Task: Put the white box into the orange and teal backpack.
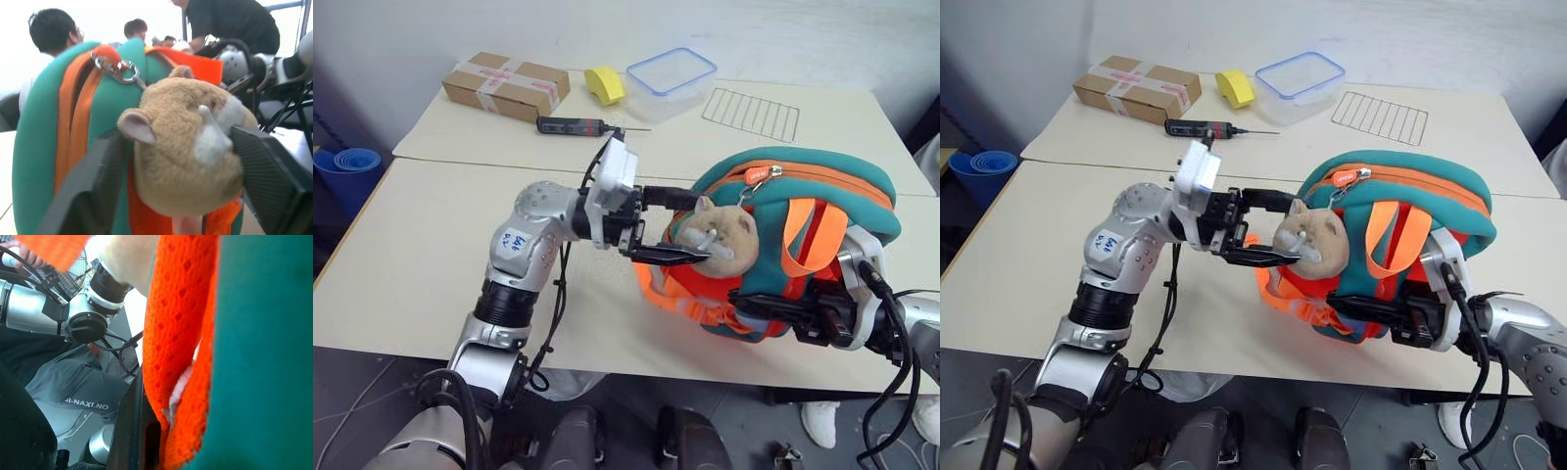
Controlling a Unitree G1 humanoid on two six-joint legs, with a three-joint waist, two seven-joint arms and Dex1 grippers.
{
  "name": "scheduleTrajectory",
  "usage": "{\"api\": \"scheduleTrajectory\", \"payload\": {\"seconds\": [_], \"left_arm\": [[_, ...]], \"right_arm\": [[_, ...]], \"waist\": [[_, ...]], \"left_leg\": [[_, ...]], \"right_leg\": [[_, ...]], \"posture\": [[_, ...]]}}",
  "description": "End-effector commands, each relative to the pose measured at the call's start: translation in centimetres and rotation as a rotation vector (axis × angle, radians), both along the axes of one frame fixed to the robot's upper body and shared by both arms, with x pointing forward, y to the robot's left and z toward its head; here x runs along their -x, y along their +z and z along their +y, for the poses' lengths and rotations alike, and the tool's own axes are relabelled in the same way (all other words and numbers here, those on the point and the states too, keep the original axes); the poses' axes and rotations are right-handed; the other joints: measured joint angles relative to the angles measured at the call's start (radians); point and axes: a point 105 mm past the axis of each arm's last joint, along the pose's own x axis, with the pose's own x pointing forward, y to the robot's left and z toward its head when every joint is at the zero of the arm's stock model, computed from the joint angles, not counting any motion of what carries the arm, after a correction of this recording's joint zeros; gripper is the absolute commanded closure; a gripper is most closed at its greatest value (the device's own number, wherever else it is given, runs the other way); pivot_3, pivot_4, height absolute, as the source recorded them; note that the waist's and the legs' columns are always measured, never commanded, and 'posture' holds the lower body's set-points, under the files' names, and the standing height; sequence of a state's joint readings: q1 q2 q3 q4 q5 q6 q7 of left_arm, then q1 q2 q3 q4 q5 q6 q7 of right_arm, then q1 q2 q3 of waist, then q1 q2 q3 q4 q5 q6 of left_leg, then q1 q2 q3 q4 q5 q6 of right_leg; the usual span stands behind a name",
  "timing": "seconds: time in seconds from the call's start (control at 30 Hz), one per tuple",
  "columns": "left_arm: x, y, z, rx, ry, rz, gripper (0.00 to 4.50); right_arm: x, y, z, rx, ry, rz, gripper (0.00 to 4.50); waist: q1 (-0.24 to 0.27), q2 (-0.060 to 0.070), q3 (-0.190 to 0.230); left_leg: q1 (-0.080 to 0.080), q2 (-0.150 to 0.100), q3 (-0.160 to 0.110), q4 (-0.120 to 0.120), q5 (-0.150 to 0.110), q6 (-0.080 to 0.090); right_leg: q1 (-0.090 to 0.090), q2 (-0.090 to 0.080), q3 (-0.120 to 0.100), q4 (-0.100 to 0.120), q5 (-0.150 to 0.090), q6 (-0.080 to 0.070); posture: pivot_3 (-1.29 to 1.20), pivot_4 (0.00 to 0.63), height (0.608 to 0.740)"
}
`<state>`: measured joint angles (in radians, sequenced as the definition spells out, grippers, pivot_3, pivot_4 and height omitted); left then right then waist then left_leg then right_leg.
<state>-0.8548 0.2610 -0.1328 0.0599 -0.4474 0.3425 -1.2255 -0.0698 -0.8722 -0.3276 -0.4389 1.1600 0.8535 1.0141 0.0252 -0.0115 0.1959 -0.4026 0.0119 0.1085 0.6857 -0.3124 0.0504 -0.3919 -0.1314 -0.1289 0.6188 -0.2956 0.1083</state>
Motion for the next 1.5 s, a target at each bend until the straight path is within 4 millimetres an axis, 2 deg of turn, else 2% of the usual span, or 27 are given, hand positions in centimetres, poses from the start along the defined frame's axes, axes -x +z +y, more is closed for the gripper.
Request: {"api": "scheduleTrajectory", "payload": {"seconds": [0.03,0.2,0.27,0.43,0.53,0.6,0.67,0.83,0.9,0.97,1.03,1.13,1.2,1.27,1.3,1.37,1.47,1.5], "left_arm": [[0.2,0.5,-0.2,0.022,0.006,-0.024,2.37],[-0.1,1.6,0.8,0.073,0.019,0.0,3.71],[-1.4,3.0,2.2,0.108,0.078,-0.011,4.07],[-5.0,5.1,7.2,0.032,0.251,-0.043,4.13],[-7.2,5.6,9.2,-0.024,0.393,-0.075,4.13],[-8.7,4.2,10.1,-0.111,0.488,-0.085,4.13],[-9.3,2.6,10.3,-0.19,0.513,-0.104,4.13],[-10.1,-5.0,8.9,-0.402,0.543,-0.076,4.13],[-8.7,-8.1,7.1,-0.422,0.446,-0.036,4.13],[-6.7,-9.1,4.8,-0.351,0.335,0.04,4.13],[-5.6,-9.7,4.1,-0.342,0.282,0.052,4.13],[-4.7,-10.5,4.1,-0.352,0.265,0.071,4.13],[-4.2,-10.6,5.0,-0.362,0.275,0.122,4.13],[-4.6,-10.4,6.4,-0.355,0.355,0.142,3.43],[-4.7,-10.3,7.3,-0.35,0.378,0.146,3.18],[-4.7,-9.7,9.2,-0.307,0.43,0.144,2.53],[-3.7,-9.6,11.5,-0.274,0.46,0.15,1.57],[-3.2,-9.4,12.3,-0.259,0.47,0.137,1.3]], "right_arm": [[0.2,0.5,0.0,-0.009,-0.001,-0.033,4.5],[0.3,0.4,0.0,-0.02,-0.017,-0.034,4.5],[0.3,0.4,-0.1,-0.024,-0.027,-0.037,4.5],[0.3,0.5,-0.6,-0.033,-0.054,-0.034,4.5],[0.3,0.6,-1.3,-0.021,-0.068,-0.025,4.5],[0.2,0.6,-1.7,-0.013,-0.083,-0.022,4.5],[0.2,0.6,-1.8,-0.013,-0.093,-0.022,4.5],[0.3,0.3,-1.8,-0.033,-0.117,-0.018,4.5],[0.4,0.1,-1.7,-0.042,-0.119,-0.014,4.5],[0.5,-0.1,-1.5,-0.052,-0.129,-0.013,4.5],[0.5,-0.2,-1.5,-0.063,-0.144,-0.015,4.5],[0.5,-0.8,-1.1,-0.079,-0.159,-0.01,4.5],[-0.3,-1.0,-0.9,-0.072,-0.218,-0.061,4.5],[-1.3,-1.1,-1.2,-0.087,-0.293,-0.079,4.5],[-0.8,-1.6,-1.0,-0.059,-0.257,-0.044,4.18],[-1.2,-2.3,-1.2,0.044,-0.292,-0.141,3.55],[-2.0,-1.7,-2.4,0.072,-0.389,-0.298,2.56],[-1.7,-1.6,-3.1,0.092,-0.4,-0.306,2.23]], "waist": [[0.0,0.0,0.0],[0.001,0.0,0.0],[0.001,0.0,0.0],[-0.003,0.0,0.0],[-0.001,0.0,0.0],[0.002,0.0,0.0],[0.004,0.0,0.0],[0.002,0.0,0.0],[0.002,0.0,0.0],[0.002,0.0,0.0],[0.003,0.0,0.0],[0.002,0.0,0.0],[0.0,0.0,0.0],[-0.003,0.0,0.0],[-0.003,0.001,-0.001],[-0.005,0.002,-0.001],[-0.009,0.002,-0.001],[-0.008,0.002,-0.001]], "left_leg": [[0.0,0.0,0.0,0.0,0.0,0.0],[0.0,0.0,0.0,0.0,0.0,0.0],[0.0,0.0,0.0,0.0,0.0,0.0],[0.0,0.0,0.001,0.0,0.001,-0.001],[0.0,0.0,0.002,-0.001,0.001,-0.001],[0.0,-0.001,0.003,-0.001,0.001,0.0],[0.0,-0.002,0.002,-0.001,0.001,0.001],[0.0,-0.002,0.002,-0.001,0.0,0.001],[0.0,-0.002,0.003,-0.001,0.001,0.001],[0.0,-0.002,0.002,-0.001,0.001,0.001],[-0.001,-0.002,0.002,-0.001,0.001,0.001],[-0.001,-0.002,0.0,0.0,0.001,0.001],[-0.001,-0.002,-0.001,0.0,0.001,0.001],[-0.001,-0.001,-0.001,0.0,0.0,0.001],[-0.001,-0.001,0.0,0.0,0.001,0.001],[0.0,-0.001,0.0,0.0,0.001,0.001],[0.0,0.0,0.001,-0.001,0.0,0.0],[0.0,0.0,0.001,-0.001,0.0,0.0]], "right_leg": [[0.0,0.0,0.0,0.0,0.0,0.0],[0.0,0.0,0.0,0.0,0.0,0.0],[0.0,0.0,0.0,0.0,0.0,0.0],[-0.001,0.001,-0.003,0.001,0.0,0.0],[-0.002,0.001,-0.004,0.001,0.0,0.0],[-0.002,0.001,-0.004,0.001,0.0,0.0],[-0.002,0.001,-0.005,0.001,0.0,0.001],[-0.002,0.0,-0.004,0.001,0.0,0.001],[-0.002,0.0,-0.004,0.001,0.001,0.001],[-0.002,0.0,-0.004,0.001,0.001,0.001],[-0.002,-0.001,-0.003,0.001,0.001,0.001],[-0.001,-0.002,-0.001,0.001,0.001,0.001],[-0.001,-0.002,-0.001,0.001,0.001,0.001],[-0.001,-0.002,0.0,0.001,0.001,0.001],[-0.001,-0.001,0.0,0.002,0.001,0.001],[-0.001,-0.001,0.0,0.002,0.001,0.001],[-0.002,-0.001,0.0,0.002,0.0,0.001],[-0.002,-0.001,0.0,0.002,0.0,0.001]], "posture": [[0.0,0.15,0.74],[0.0,0.15,0.74],[0.0,0.15,0.74],[0.0,0.15,0.74],[0.0,0.15,0.74],[0.0,0.15,0.74],[0.0,0.15,0.74],[0.0,0.15,0.74],[0.0,0.15,0.74],[0.0,0.15,0.74],[0.0,0.15,0.74],[0.0,0.15,0.74],[0.0,0.15,0.74],[0.0,0.15,0.74],[0.0,0.15,0.74],[0.0,0.15,0.74],[0.0,0.15,0.74],[0.0,0.15,0.74]]}}
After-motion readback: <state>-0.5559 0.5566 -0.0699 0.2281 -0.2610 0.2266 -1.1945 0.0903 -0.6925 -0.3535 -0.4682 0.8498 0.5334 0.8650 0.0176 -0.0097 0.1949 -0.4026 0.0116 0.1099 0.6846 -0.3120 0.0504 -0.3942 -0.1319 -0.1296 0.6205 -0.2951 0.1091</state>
